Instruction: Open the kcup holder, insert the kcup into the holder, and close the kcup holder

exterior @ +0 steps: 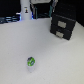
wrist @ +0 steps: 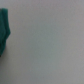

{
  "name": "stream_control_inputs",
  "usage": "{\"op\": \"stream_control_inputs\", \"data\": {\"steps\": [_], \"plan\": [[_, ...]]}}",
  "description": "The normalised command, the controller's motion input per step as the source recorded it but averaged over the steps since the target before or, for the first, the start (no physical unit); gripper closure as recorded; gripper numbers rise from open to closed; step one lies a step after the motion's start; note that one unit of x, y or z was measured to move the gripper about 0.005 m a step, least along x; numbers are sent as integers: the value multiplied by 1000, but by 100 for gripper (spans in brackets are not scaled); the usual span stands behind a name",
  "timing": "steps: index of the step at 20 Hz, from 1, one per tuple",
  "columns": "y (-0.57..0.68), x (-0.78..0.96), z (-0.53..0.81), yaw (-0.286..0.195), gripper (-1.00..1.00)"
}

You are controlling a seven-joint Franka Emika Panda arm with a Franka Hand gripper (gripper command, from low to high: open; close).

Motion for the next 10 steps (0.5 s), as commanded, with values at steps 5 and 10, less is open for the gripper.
{"op": "stream_control_inputs", "data": {"steps": [5,10], "plan": [[399,-419,62,-171,-100],[464,-454,28,-188,-100]]}}
